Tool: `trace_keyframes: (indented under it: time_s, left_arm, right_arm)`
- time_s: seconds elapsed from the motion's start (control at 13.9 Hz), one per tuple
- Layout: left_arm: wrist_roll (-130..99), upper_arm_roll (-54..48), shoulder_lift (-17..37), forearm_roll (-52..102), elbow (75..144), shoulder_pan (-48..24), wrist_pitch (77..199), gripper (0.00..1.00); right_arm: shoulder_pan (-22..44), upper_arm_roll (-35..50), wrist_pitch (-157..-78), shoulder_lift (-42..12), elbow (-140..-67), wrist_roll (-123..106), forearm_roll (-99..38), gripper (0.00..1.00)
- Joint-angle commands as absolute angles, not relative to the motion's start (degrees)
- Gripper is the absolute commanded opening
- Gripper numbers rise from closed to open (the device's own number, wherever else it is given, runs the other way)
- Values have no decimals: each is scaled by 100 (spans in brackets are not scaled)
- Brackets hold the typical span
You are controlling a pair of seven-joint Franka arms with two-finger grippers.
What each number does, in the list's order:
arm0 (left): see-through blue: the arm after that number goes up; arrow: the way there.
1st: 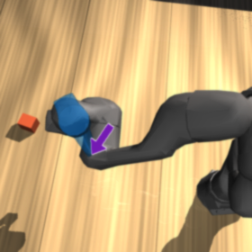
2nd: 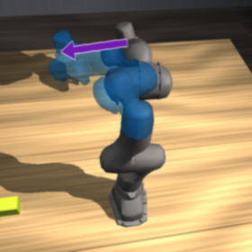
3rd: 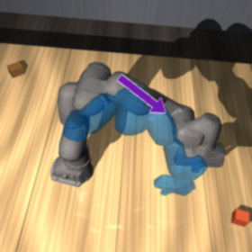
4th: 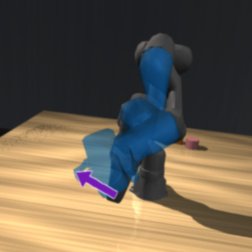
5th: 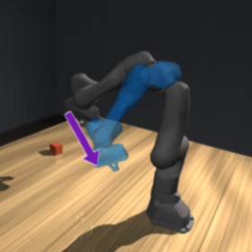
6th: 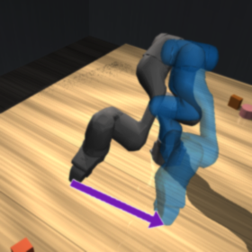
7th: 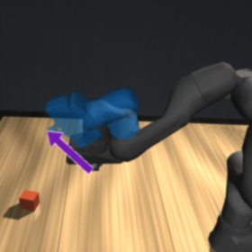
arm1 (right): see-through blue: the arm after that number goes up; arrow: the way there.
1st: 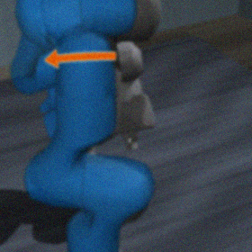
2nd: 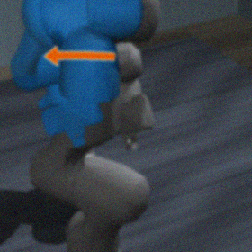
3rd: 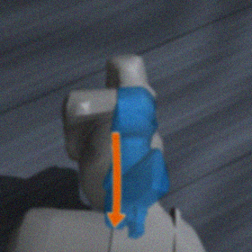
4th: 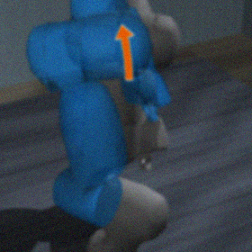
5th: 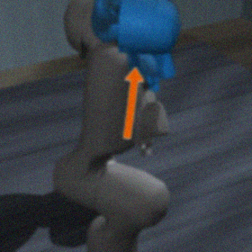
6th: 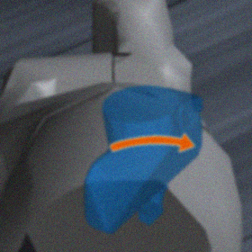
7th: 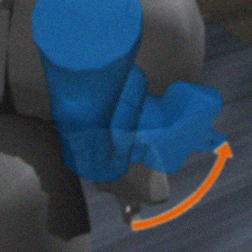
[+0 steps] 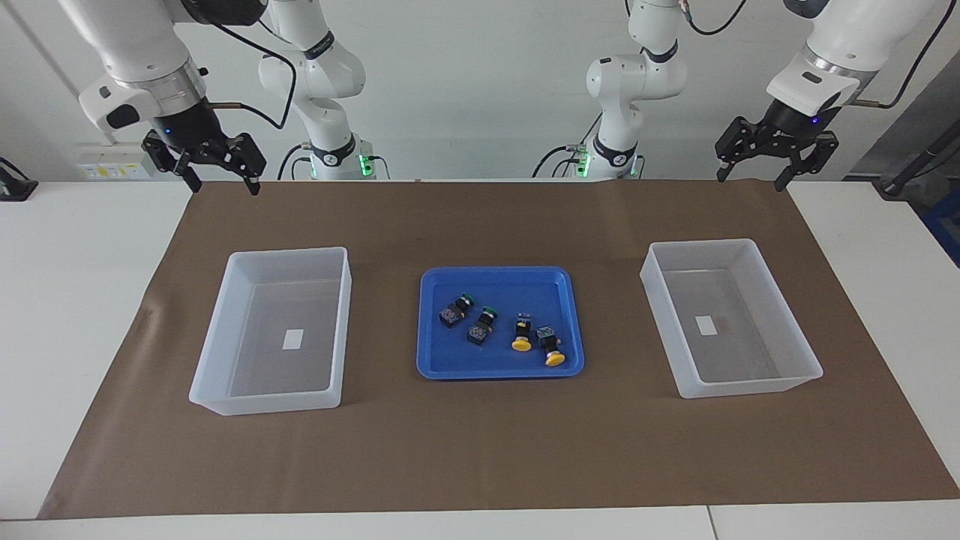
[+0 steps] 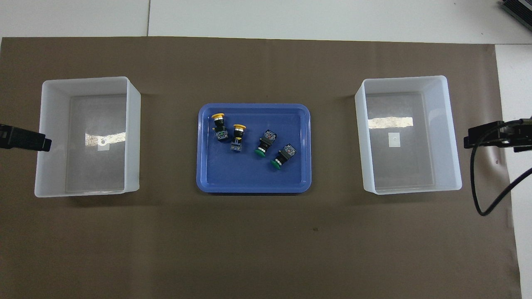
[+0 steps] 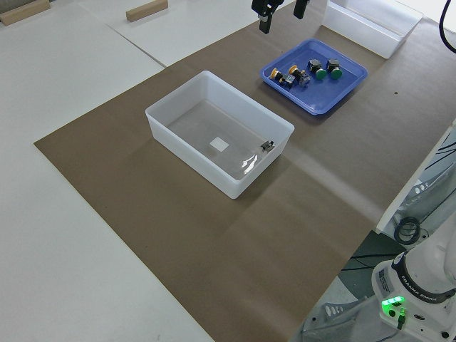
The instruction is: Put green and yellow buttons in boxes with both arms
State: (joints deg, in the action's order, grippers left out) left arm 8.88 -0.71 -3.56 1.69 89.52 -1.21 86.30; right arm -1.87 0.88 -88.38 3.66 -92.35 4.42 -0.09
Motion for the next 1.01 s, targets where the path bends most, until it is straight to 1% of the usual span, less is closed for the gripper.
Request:
trace_keyframes:
  time_s: [0.0,0.29,0.58,0.79,0.94]
  left_arm:
    - [703,-44,-395,9,9043,-167,8656,100]
    - [703,-35,-404,0,9070,-176,8649,100]
    - [686,-9,-448,9,9176,-167,8631,100]
    - [677,-18,-448,9,9176,-176,8631,100]
    - [677,-18,-448,9,9176,-176,8631,100]
  right_arm:
    - [-264,123,-8798,413,-9264,290,35,100]
    - [-264,132,-8798,413,-9264,308,26,100]
    - [-229,141,-8912,475,-9413,369,0,100]
    - [-150,193,-9157,457,-9483,666,0,100]
    - [183,202,-9656,422,-9772,1157,9,100]
